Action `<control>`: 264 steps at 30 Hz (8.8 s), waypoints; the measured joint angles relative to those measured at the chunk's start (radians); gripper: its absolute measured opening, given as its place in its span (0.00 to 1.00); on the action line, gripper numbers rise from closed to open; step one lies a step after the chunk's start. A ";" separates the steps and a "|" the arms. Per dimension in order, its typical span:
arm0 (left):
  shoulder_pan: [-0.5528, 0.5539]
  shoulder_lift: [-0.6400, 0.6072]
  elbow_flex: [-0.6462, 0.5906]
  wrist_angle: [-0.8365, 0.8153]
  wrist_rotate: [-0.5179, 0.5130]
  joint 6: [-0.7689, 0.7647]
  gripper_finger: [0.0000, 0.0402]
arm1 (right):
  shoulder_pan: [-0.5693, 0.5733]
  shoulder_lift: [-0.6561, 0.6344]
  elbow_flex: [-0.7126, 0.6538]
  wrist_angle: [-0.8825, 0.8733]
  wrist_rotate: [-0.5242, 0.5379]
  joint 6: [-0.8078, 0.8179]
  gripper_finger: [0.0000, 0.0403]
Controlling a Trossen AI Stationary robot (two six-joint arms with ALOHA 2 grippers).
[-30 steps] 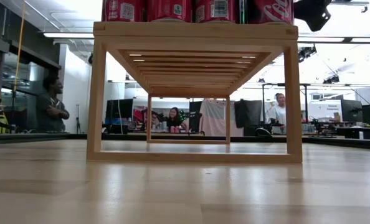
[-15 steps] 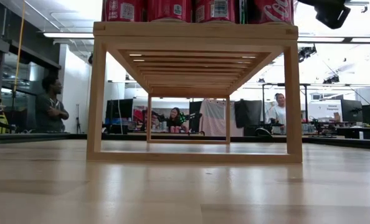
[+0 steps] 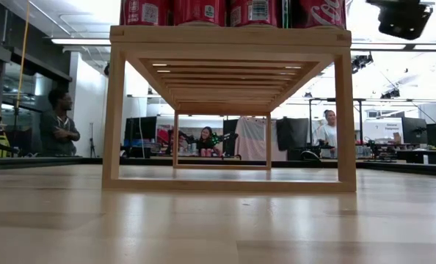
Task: Place canned beverage on shelf
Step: Put the red soda can on the shelf aligned with the other red soda cans, then return to Home Position
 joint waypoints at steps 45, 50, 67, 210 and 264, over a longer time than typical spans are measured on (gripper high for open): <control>0.000 0.000 0.000 -0.117 -0.009 0.018 0.80 | -0.066 0.211 0.146 -0.122 0.037 -0.173 0.00; 0.000 0.000 0.000 -0.116 -0.009 0.018 0.80 | -0.067 0.211 0.146 -0.121 0.041 -0.188 0.00; 0.000 -0.006 0.000 -0.144 -0.008 0.008 0.80 | -0.066 0.232 0.145 -0.066 0.008 -0.203 0.00; 0.321 -1.012 -1.175 0.424 0.343 0.079 0.01 | -0.472 -0.677 -0.574 0.187 -0.171 -0.701 0.00; 0.351 -1.009 -1.175 0.193 0.556 0.376 0.01 | -0.472 -0.668 -0.574 0.148 -0.172 -0.701 0.00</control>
